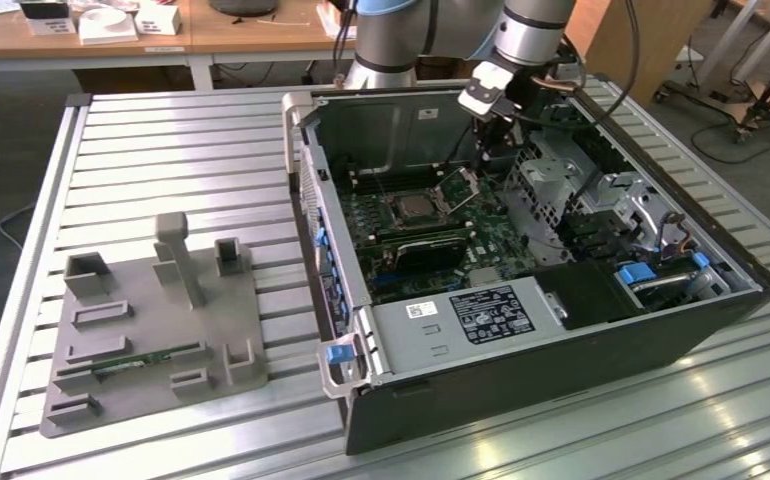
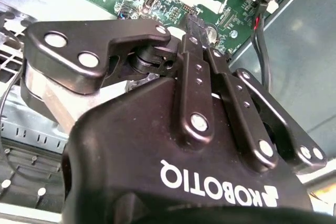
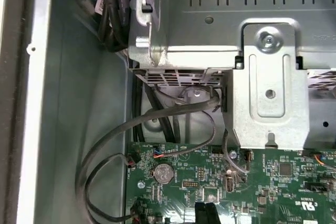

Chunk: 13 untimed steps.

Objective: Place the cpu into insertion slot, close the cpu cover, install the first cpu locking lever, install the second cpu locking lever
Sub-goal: 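Close the cpu cover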

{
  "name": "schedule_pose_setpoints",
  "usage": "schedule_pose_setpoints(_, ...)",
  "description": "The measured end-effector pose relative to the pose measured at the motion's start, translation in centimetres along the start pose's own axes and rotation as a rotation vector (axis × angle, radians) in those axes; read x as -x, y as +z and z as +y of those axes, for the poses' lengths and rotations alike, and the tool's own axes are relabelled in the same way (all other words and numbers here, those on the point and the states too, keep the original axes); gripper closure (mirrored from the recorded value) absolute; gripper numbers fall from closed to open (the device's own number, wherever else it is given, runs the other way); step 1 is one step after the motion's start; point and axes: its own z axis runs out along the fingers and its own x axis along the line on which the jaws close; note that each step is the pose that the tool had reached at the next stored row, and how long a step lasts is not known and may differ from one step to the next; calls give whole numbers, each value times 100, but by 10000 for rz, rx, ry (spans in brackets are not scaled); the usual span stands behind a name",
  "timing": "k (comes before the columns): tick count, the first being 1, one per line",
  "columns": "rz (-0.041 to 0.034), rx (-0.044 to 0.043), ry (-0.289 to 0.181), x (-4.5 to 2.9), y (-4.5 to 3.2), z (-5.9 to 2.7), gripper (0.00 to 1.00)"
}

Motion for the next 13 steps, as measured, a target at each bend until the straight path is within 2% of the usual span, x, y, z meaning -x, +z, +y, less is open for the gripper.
schedule_pose_setpoints(5,0,0,-1,-3,78,10,90)
schedule_pose_setpoints(13,-7,0,-2,63,109,10,90)
